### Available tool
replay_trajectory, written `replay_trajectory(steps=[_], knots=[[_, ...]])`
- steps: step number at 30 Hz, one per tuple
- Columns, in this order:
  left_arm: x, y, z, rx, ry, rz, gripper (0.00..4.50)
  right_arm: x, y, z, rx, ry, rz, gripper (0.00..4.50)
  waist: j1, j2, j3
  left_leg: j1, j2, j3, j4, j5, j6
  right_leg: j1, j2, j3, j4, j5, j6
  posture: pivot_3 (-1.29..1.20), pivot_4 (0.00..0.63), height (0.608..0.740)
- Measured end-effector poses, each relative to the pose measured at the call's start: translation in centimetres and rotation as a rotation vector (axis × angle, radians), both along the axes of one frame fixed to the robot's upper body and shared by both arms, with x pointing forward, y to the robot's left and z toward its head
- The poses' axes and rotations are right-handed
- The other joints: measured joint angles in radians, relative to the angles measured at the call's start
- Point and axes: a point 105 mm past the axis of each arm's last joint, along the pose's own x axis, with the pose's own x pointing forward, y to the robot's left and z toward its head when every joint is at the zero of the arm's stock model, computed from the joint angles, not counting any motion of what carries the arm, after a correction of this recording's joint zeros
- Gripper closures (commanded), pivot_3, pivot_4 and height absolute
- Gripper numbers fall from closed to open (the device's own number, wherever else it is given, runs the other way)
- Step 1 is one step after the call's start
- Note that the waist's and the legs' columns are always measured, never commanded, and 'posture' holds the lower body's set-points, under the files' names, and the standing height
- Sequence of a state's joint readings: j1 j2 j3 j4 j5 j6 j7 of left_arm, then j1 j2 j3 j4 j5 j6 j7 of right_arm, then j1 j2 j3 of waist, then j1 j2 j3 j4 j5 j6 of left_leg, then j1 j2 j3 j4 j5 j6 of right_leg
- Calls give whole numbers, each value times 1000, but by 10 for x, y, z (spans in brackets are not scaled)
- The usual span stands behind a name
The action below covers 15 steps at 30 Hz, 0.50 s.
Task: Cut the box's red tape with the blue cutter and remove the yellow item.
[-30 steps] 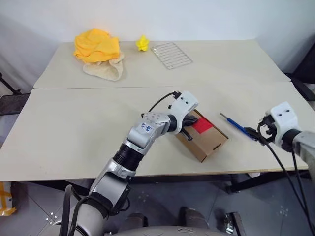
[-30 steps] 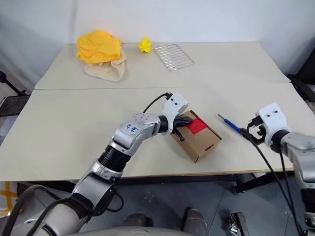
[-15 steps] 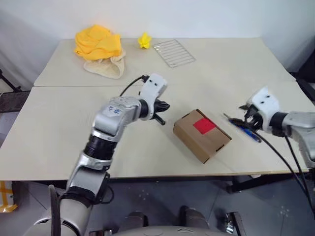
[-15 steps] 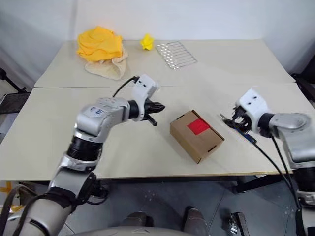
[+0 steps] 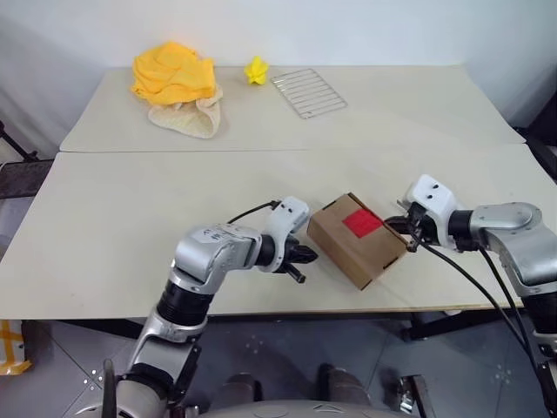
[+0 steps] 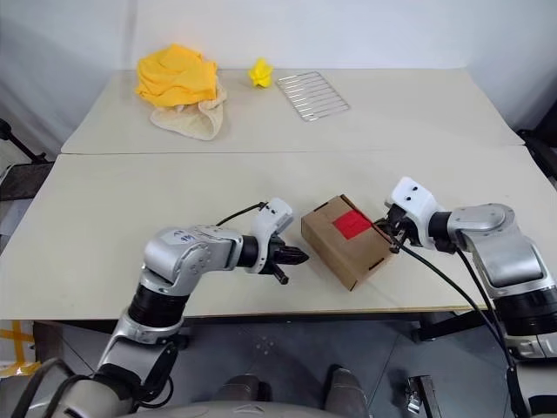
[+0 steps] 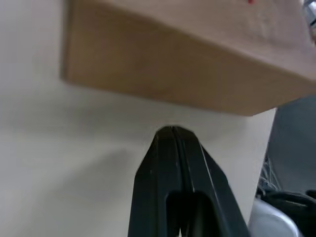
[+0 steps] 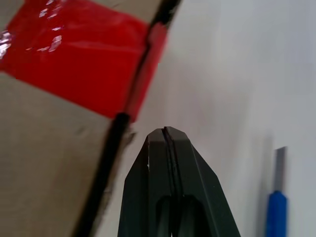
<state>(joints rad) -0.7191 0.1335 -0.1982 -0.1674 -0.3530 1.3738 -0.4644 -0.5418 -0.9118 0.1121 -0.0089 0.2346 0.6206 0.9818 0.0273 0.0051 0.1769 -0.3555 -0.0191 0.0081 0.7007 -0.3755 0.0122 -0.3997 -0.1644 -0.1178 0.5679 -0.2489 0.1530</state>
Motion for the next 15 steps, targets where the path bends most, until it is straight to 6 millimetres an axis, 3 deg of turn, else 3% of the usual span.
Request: replay_trajectory(steps=[7, 15], knots=[[13, -8, -8, -12, -9, 64, 4500, -19, 8, -18, 0, 81, 17, 4486, 1, 0, 0, 0, 0, 1, 0, 0, 0, 0, 0, 1, 0, 0, 0, 0, 150, 740], [21, -9, -8, -3, -39, 72, 4500, -27, 11, -22, -9, 88, -7, 4486, 2, 0, 0, 0, 0, 1, 0, 0, 0, 0, 0, 1, 1, 0, 0, 0, 150, 740]])
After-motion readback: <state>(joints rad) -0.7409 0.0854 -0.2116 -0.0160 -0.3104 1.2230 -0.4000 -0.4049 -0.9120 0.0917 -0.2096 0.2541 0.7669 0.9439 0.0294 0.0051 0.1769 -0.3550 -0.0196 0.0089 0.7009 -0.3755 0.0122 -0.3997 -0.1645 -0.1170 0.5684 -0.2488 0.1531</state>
